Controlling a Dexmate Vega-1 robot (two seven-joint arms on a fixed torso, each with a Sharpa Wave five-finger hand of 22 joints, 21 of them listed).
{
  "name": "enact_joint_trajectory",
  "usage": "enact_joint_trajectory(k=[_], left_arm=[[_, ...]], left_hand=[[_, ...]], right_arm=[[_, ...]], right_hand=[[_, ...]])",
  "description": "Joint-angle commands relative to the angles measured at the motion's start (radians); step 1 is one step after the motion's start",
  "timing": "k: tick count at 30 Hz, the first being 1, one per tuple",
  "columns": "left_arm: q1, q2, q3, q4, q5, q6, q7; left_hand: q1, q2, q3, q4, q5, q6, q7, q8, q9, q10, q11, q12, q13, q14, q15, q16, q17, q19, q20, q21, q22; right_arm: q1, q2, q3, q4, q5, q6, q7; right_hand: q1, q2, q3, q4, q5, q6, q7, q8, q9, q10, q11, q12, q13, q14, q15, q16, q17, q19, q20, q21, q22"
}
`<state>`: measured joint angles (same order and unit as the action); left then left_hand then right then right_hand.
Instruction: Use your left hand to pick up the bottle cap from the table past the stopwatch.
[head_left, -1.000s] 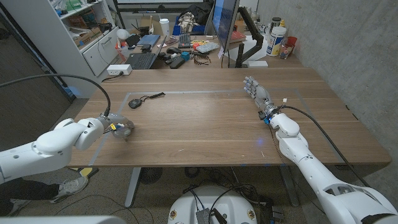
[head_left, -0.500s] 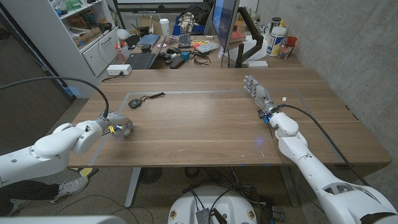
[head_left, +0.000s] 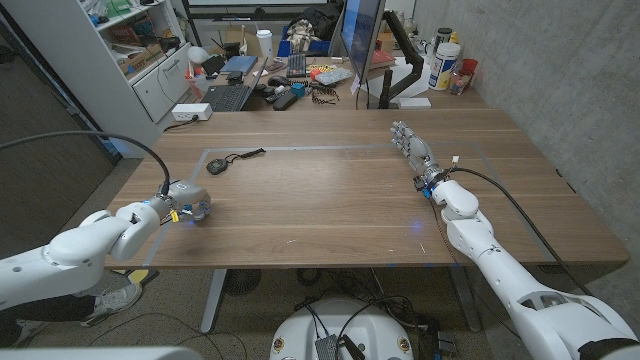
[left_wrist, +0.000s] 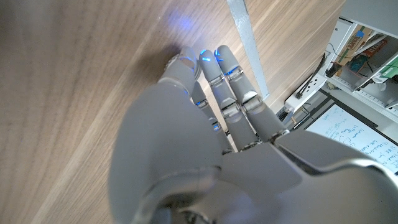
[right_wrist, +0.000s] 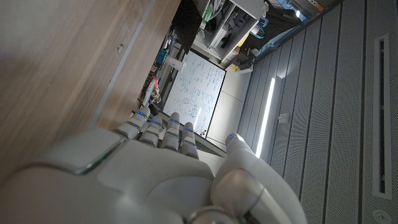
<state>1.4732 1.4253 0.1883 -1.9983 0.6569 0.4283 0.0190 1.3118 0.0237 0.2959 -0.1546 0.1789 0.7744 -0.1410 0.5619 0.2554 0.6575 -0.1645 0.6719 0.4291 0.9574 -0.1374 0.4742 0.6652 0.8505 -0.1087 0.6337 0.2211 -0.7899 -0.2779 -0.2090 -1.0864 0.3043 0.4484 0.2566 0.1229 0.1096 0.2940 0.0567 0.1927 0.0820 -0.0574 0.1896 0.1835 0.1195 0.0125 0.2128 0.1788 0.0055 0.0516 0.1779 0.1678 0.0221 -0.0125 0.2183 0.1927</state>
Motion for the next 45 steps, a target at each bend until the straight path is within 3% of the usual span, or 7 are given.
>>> enact_joint_trajectory(k=[1, 12, 19, 29, 45], left_arm=[[0.079, 0.022, -0.065, -0.018, -0.026, 0.035, 0.100], [0.203, 0.059, -0.185, -0.049, -0.087, 0.072, 0.139], [0.269, 0.047, -0.267, -0.057, -0.090, 0.066, 0.144], [0.313, 0.011, -0.335, -0.058, -0.051, 0.045, 0.132], [0.327, -0.059, -0.411, -0.061, 0.021, -0.012, 0.100]], left_hand=[[-0.002, 0.007, -0.004, 0.009, 0.007, 0.059, 0.037, 0.014, 0.007, 0.067, -0.037, 0.037, 0.074, 0.018, -0.099, 0.005, 0.008, 0.012, -0.078, 0.013, 0.005], [-0.005, 0.003, -0.007, 0.012, 0.009, 0.060, 0.035, 0.013, 0.005, 0.071, -0.038, 0.040, 0.076, 0.027, -0.099, -0.001, 0.013, 0.015, -0.079, 0.022, 0.005], [-0.004, 0.002, -0.008, 0.012, 0.010, 0.056, 0.034, 0.011, 0.004, 0.069, -0.038, 0.040, 0.078, 0.031, -0.099, -0.005, 0.016, 0.013, -0.080, 0.026, 0.005], [0.000, 0.004, -0.008, 0.012, 0.011, 0.059, 0.035, 0.011, 0.001, 0.071, -0.038, 0.043, 0.083, 0.033, -0.100, -0.009, 0.020, 0.010, -0.082, 0.030, 0.005], [0.010, 0.008, -0.006, 0.011, 0.012, 0.075, 0.035, 0.014, -0.004, 0.081, -0.037, 0.054, 0.099, 0.045, -0.100, -0.015, 0.033, 0.005, -0.082, 0.044, 0.007]], right_arm=[[-0.008, -0.013, -0.005, -0.016, -0.006, 0.004, -0.010], [-0.020, -0.023, -0.007, -0.036, -0.003, 0.012, -0.017], [-0.030, -0.030, -0.012, -0.050, -0.006, 0.014, -0.028], [-0.035, -0.038, -0.022, -0.065, -0.011, 0.013, -0.044], [-0.032, -0.038, -0.039, -0.064, -0.018, 0.018, -0.063]], right_hand=[[-0.011, 0.001, 0.000, 0.005, 0.005, 0.004, -0.009, 0.002, 0.004, -0.001, 0.002, -0.003, 0.006, 0.001, 0.010, -0.001, 0.001, -0.009, -0.005, -0.004, 0.005], [-0.012, 0.000, -0.001, 0.006, 0.005, 0.005, -0.011, 0.002, 0.004, 0.000, 0.005, -0.003, 0.006, 0.000, 0.010, -0.001, 0.001, -0.013, -0.007, -0.005, 0.005], [-0.013, -0.001, -0.002, 0.006, 0.005, 0.005, -0.011, 0.002, 0.004, 0.002, 0.008, -0.002, 0.006, -0.001, 0.011, -0.001, 0.002, -0.013, -0.006, -0.005, 0.004], [-0.016, -0.003, -0.003, 0.007, 0.005, 0.005, -0.011, 0.002, 0.004, 0.001, 0.006, -0.003, 0.006, -0.001, 0.010, -0.001, 0.002, -0.014, -0.007, -0.005, 0.004], [-0.021, -0.007, -0.006, 0.010, 0.006, 0.005, -0.010, 0.002, 0.004, 0.002, 0.006, -0.003, 0.006, -0.002, 0.011, -0.001, 0.002, -0.015, -0.007, -0.005, 0.004]])
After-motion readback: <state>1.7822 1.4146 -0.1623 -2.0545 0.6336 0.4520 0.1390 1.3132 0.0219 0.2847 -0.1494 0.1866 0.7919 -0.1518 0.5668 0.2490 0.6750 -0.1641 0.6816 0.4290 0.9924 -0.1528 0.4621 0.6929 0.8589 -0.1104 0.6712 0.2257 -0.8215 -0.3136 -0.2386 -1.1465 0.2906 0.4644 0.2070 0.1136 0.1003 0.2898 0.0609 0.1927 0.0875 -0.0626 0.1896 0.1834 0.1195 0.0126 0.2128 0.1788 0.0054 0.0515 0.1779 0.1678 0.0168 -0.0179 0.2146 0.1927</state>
